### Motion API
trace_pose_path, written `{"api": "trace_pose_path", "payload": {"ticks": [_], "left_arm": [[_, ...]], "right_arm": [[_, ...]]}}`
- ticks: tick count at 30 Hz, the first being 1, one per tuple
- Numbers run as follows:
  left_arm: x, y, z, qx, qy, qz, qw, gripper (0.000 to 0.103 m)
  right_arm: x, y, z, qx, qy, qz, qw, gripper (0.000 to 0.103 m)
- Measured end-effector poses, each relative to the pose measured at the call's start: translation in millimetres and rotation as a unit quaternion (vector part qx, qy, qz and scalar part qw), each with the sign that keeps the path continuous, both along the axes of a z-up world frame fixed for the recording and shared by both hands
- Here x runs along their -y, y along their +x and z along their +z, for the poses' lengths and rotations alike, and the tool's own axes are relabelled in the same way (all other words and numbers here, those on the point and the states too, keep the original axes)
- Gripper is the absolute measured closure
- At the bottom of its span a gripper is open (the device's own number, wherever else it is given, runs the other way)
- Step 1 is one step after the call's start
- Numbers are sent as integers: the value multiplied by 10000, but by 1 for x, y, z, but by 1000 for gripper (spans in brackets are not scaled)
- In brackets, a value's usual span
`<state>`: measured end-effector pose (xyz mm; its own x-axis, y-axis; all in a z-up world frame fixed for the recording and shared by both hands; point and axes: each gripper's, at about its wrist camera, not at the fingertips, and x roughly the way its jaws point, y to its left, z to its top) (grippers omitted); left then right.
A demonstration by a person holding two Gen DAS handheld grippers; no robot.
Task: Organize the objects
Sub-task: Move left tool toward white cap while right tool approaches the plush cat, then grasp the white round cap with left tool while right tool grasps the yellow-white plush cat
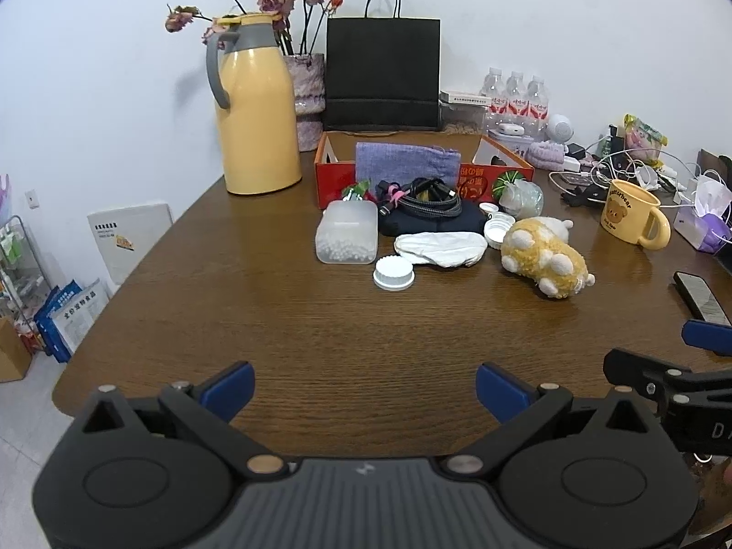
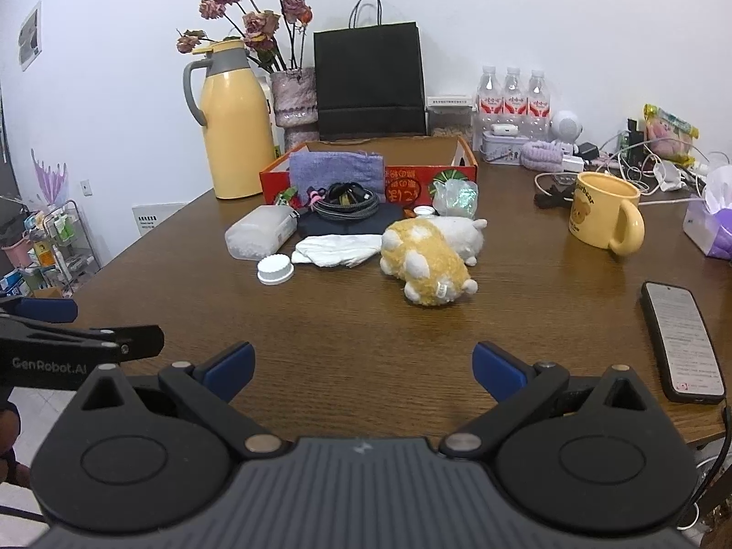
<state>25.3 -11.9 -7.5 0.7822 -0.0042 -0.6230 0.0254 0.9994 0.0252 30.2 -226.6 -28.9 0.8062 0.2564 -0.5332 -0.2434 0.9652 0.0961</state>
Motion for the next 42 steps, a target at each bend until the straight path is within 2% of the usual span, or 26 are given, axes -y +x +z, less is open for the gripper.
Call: {"api": "trace_pose_path", "payload": {"ticks": [3, 5, 7, 10, 12, 14, 16, 18, 20, 22, 23, 24, 26, 28, 30, 32, 37, 42], "left_arm": [[1, 10, -7, -218, 97, -42, 9997, 0], [-3, 17, -13, -339, 13, -96, 9994, 0], [-6, 24, -18, -361, -19, -85, 9993, 2], [-11, 40, -24, -102, -148, -97, 9998, 4], [-14, 54, -28, 91, -265, -278, 9992, 10], [-14, 75, -32, 22, -452, -422, 9981, 13], [-14, 102, -38, -225, -593, -380, 9973, 14], [-10, 126, -42, -330, -609, -406, 9968, 20], [-6, 143, -46, -333, -500, -460, 9971, 25], [-1, 160, -51, -312, -399, -578, 9970, 26], [1, 169, -54, -370, -365, -571, 9970, 32], [1, 176, -56, -444, -385, -535, 9968, 40], [-2, 183, -60, -547, -512, -482, 9960, 41], [-2, 186, -61, -492, -507, -472, 9964, 46], [-2, 185, -61, -458, -545, -502, 9962, 66], [-2, 180, -59, -434, -592, -573, 9957, 67], [1, 149, -47, -201, -709, -656, 9951, 67], [2, 101, -26, 104, -701, -768, 9945, 67]], "right_arm": [[5, 9, -6, -123, 42, -113, 9999, 0], [9, 19, -12, -299, 184, -142, 9993, 0], [11, 26, -16, -272, 195, -235, 9992, 0], [3, 41, -24, -151, -343, -320, 9988, 0], [-1, 56, -28, -177, -584, -383, 9974, 0], [3, 73, -31, -149, -506, -392, 9978, 0], [6, 94, -33, -195, -363, -300, 9987, 0], [5, 115, -35, -137, -347, -240, 9990, 4], [0, 136, -36, -96, -470, -242, 9986, 12], [-4, 153, -38, -84, -543, -207, 9983, 18], [-5, 161, -40, -108, -551, -160, 9983, 24], [-6, 169, -42, -164, -547, -133, 9983, 26], [-6, 180, -47, -291, -493, -67, 9983, 32], [-4, 186, -51, -401, -444, -27, 9982, 35], [-2, 186, -54, -461, -418, -15, 9981, 41], [0, 184, -56, -483, -400, -60, 9980, 50], [2, 168, -53, -465, -417, -111, 9980, 53], [8, 127, -42, -405, -319, -73, 9986, 54]]}}
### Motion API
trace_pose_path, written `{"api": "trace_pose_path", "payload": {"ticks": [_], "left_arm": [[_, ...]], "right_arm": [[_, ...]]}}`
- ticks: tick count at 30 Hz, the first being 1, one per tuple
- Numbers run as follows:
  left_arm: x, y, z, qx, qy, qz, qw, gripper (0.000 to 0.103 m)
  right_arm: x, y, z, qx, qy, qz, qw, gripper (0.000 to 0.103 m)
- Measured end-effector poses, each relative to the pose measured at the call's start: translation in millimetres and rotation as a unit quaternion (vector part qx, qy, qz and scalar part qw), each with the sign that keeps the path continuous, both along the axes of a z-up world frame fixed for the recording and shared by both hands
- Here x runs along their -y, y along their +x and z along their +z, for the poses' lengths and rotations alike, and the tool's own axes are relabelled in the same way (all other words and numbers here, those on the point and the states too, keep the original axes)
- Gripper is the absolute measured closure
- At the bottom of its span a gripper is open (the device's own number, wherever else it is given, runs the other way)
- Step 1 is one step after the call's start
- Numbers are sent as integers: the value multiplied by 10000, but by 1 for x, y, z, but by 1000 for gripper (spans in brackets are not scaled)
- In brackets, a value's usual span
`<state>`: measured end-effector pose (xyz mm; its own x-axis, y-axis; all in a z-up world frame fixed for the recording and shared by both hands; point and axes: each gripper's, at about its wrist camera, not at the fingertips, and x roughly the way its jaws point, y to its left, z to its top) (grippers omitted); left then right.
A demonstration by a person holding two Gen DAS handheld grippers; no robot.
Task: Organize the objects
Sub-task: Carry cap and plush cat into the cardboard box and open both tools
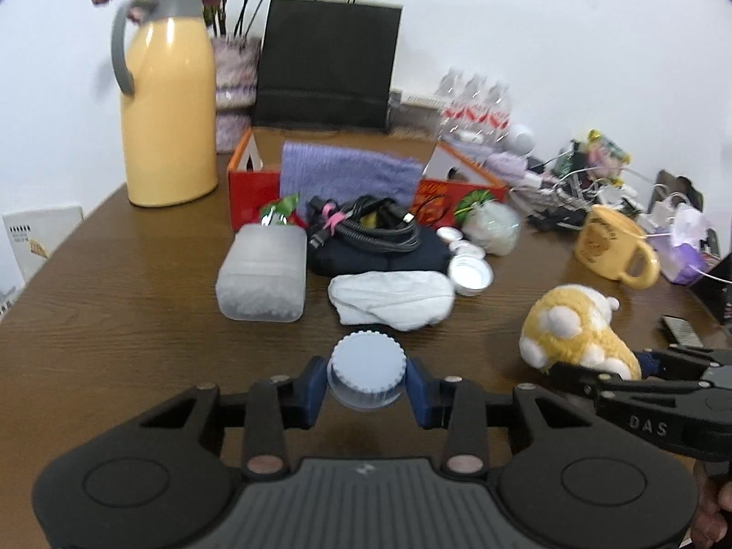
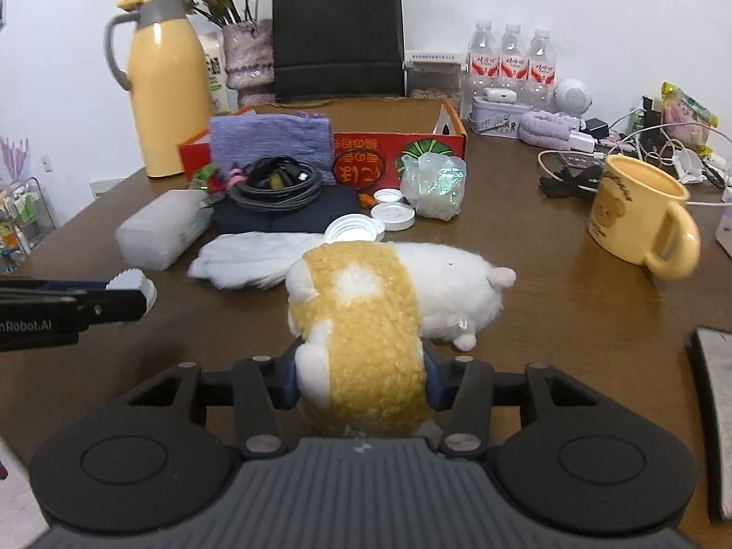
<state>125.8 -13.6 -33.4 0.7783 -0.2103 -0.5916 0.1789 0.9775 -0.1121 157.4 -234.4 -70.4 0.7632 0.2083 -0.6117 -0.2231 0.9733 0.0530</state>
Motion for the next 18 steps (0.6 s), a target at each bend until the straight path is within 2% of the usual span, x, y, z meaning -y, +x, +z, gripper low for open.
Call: {"api": "trace_pose_path", "payload": {"ticks": [5, 8, 10, 12, 13, 15, 16, 18], "left_arm": [[-6, -16, 12, 130, -34, 36, 9999, 67], [-17, 15, 30, 133, -385, -110, 9991, 67], [-25, 45, 51, 400, -347, -150, 9985, 67], [-29, 91, 77, 710, -140, -208, 9972, 67], [-30, 118, 87, 730, -105, -188, 9971, 67], [-33, 182, 103, 501, -264, -131, 9983, 67], [-31, 217, 107, 370, -227, -120, 9990, 67], [-22, 281, 104, 174, 91, -27, 9998, 67]], "right_arm": [[14, -45, 14, 58, 97, -25, 9999, 54], [19, -40, 24, 173, 98, -74, 9998, 54], [20, -24, 38, 360, 198, -4, 9992, 54], [20, 5, 58, 664, 338, 188, 9970, 54], [19, 25, 69, 776, 377, 274, 9959, 54], [10, 78, 89, 895, 391, 421, 9943, 54], [3, 109, 97, 894, 351, 437, 9944, 54], [-15, 181, 105, 736, 211, 348, 9965, 54]]}}
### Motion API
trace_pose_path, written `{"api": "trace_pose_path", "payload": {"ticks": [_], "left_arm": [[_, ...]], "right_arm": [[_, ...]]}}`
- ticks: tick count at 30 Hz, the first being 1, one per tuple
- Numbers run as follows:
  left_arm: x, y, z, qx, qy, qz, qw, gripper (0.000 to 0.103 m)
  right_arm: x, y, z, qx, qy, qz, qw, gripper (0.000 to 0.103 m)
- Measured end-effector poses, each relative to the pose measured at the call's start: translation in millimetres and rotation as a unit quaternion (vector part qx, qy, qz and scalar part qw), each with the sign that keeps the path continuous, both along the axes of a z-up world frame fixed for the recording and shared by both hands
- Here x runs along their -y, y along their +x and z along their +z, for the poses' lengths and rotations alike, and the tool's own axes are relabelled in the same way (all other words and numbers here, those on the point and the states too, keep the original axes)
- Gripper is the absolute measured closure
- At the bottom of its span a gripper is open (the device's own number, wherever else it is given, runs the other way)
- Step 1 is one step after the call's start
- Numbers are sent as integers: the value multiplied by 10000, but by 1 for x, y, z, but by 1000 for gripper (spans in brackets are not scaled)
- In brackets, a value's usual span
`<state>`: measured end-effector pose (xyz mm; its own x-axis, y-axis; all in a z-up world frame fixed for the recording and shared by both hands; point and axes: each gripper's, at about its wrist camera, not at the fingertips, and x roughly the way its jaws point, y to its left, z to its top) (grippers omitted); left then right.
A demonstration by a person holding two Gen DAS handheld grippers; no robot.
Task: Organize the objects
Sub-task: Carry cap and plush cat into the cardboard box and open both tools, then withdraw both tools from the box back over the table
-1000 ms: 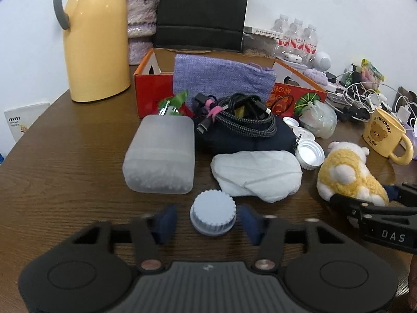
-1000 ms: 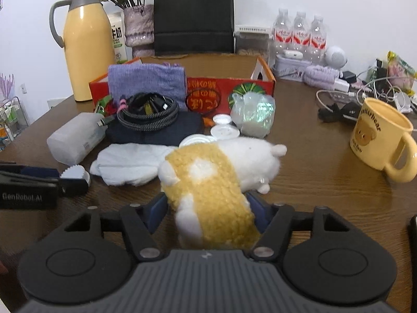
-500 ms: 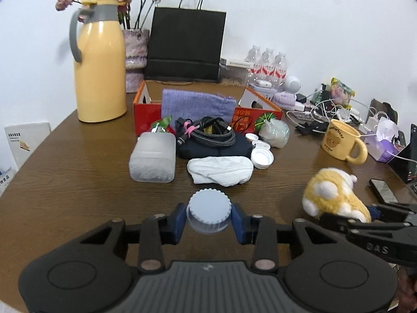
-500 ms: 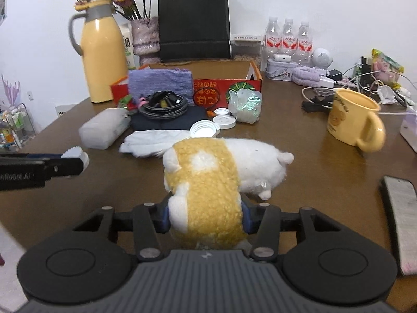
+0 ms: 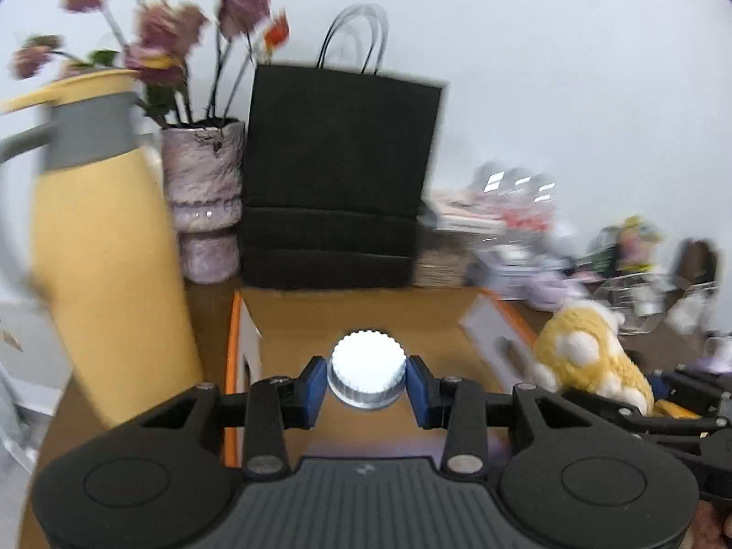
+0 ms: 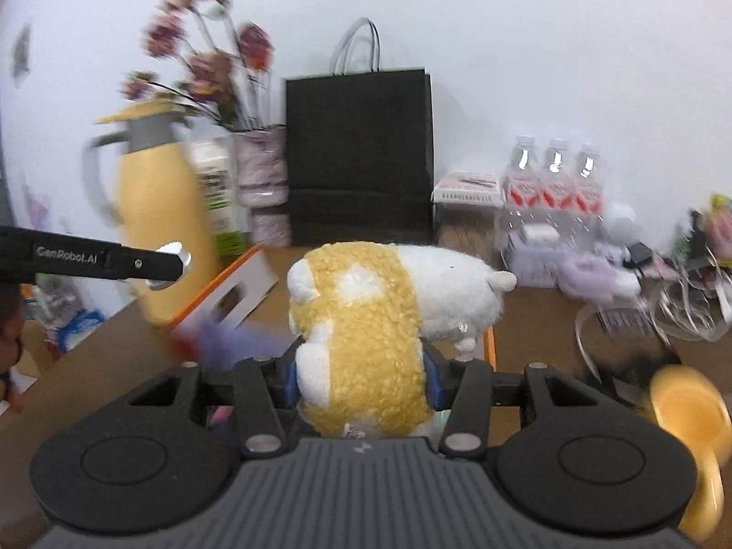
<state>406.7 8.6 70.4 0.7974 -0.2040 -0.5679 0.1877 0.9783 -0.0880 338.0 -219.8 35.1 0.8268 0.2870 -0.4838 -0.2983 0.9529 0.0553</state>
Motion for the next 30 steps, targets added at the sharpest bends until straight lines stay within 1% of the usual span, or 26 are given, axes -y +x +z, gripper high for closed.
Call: {"api": "trace_pose_path", "payload": {"ticks": [1, 2, 3, 4, 6, 7, 9, 10, 12, 13, 14, 15, 17, 19, 20, 21, 22, 23, 24, 25, 26, 27, 29, 30], "left_arm": [[3, 32, -7, -199, 140, 72, 9997, 67], [4, 66, -17, -529, 103, 226, 9983, 67], [5, 92, -27, -823, 71, 271, 9962, 67], [7, 117, -38, -1097, 56, 357, 9933, 67], [11, 150, -59, -1266, 231, 548, 9902, 66], [13, 162, -67, -1350, 289, 583, 9887, 66], [16, 180, -81, -1609, 346, 604, 9845, 66], [15, 185, -87, -1706, 336, 648, 9826, 66], [15, 191, -94, -1834, 350, 626, 9804, 65], [12, 193, -95, -1840, 323, 624, 9804, 64], [11, 193, -93, -1840, 286, 649, 9804, 59], [9, 192, -90, -1830, 241, 701, 9803, 55], [3, 183, -78, -1764, 183, 724, 9815, 54], [1, 171, -63, -1640, 196, 680, 9839, 53], [0, 161, -52, -1518, 221, 639, 9861, 47], [-1, 144, -40, -1360, 244, 603, 9886, 35], [-2, 128, -30, -1238, 265, 572, 9903, 29], [-2, 105, -21, -1029, 291, 506, 9930, 27], [-4, 76, -12, -748, 303, 364, 9961, 27], [-6, 45, -5, -495, 325, 161, 9981, 26], [-8, 17, -1, -332, 313, 65, 9989, 23], [-12, -16, 3, -159, 244, -15, 9996, 16], [-18, -79, 3, 64, -1, -195, 9998, 10], [-22, -114, 0, 87, -145, -318, 9994, 10]], "right_arm": [[-10, 33, 0, -171, -77, -46, 9998, 54], [-20, 71, -3, -457, -117, -66, 9989, 54], [-28, 102, -8, -680, -146, -141, 9975, 54], [-38, 132, -15, -896, -321, -216, 9952, 54], [-53, 184, -34, -1374, -470, -385, 9886, 54], [-57, 202, -43, -1566, -525, -446, 9853, 54], [-62, 229, -60, -1908, -478, -589, 9787, 53], [-63, 235, -67, -2009, -450, -595, 9768, 52], [-66, 244, -75, -2145, -480, -571, 9739, 43], [-69, 246, -77, -2149, -573, -518, 9736, 33], [-71, 245, -79, -2111, -655, -512, 9739, 28], [-72, 244, -79, -2053, -724, -516, 9746, 27], [-72, 244, -76, -1992, -787, -513, 9754, 27], [-68, 238, -64, -1918, -730, -519, 9773, 25], [-64, 236, -57, -1864, -722, -527, 9784, 22], [-63, 232, -49, -1781, -720, -519, 9800, 20], [-59, 223, -38, -1653, -705, -505, 9824, 15], [-54, 208, -26, -1475, -657, -499, 9856, 7], [-47, 191, -15, -1292, -579, -476, 9888, 3], [-38, 165, -4, -1037, -452, -428, 9927, 0], [-29, 142, 2, -842, -354, -378, 9951, 0], [-21, 116, 6, -712, -291, -308, 9966, 0], [-4, 58, 7, -578, -109, -198, 9981, 0], [3, 29, 6, -555, -20, -120, 9984, 0]]}}
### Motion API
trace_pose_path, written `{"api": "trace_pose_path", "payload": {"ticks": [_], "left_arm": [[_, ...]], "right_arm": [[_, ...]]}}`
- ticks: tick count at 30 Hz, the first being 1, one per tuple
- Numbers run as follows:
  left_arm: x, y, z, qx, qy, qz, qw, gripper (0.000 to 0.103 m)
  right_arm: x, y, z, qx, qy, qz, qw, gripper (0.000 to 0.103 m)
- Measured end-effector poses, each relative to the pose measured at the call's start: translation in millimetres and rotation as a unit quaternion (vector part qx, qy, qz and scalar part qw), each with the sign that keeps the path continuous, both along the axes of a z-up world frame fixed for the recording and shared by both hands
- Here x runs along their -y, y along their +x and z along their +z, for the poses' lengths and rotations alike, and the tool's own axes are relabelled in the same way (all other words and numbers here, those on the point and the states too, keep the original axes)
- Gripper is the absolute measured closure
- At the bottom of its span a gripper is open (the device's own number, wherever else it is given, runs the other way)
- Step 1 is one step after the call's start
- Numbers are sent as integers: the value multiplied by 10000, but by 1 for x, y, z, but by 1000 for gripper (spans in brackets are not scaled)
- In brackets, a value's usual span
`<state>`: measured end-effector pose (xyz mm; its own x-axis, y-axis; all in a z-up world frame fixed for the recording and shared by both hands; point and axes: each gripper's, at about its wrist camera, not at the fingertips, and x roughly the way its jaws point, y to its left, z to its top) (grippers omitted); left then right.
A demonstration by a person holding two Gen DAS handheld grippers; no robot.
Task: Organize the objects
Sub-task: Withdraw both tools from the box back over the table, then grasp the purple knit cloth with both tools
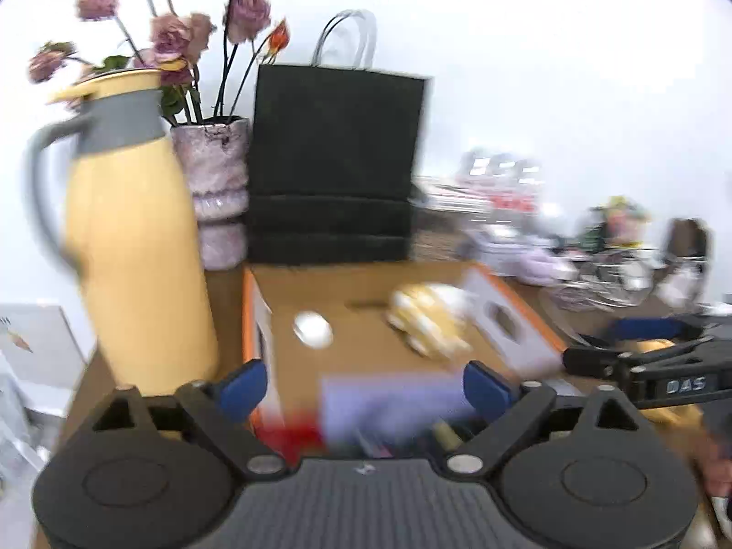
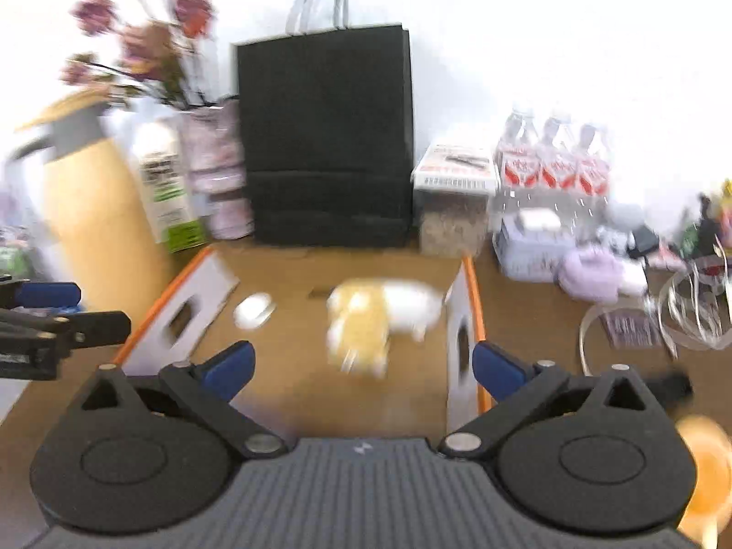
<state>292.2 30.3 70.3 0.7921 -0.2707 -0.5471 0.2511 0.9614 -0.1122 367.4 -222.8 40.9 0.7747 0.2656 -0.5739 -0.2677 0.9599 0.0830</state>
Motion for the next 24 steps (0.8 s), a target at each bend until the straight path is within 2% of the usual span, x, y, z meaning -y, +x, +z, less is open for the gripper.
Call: {"api": "trace_pose_path", "payload": {"ticks": [2, 6, 9, 11, 13, 16, 20, 24], "left_arm": [[-4, -59, -9, 2, -198, -141, 9997, 10], [-16, -163, -41, 69, -346, -51, 9994, 3], [-22, -207, -63, -176, -28, 256, 9995, 3], [-26, -221, -71, -277, 149, 503, 9982, 3], [-27, -220, -72, -328, 220, 580, 9975, 3], [-24, -212, -67, -196, 327, 711, 9967, 3], [-23, -191, -63, 108, 241, 666, 9974, 3], [-15, -132, -70, 302, 429, 365, 9980, 3]], "right_arm": [[13, -60, -8, -2, 162, 156, 9997, 0], [29, -173, -29, 115, 186, 257, 9994, 0], [51, -239, -47, -65, 367, 74, 9993, 0], [65, -264, -54, -227, 520, -99, 9983, 0], [72, -276, -58, -328, 482, -171, 9982, 0], [70, -276, -64, -325, 261, -326, 9986, 0], [62, -271, -69, -74, 265, -349, 9990, 0], [52, -245, -74, 266, 316, -290, 9987, 0]]}}
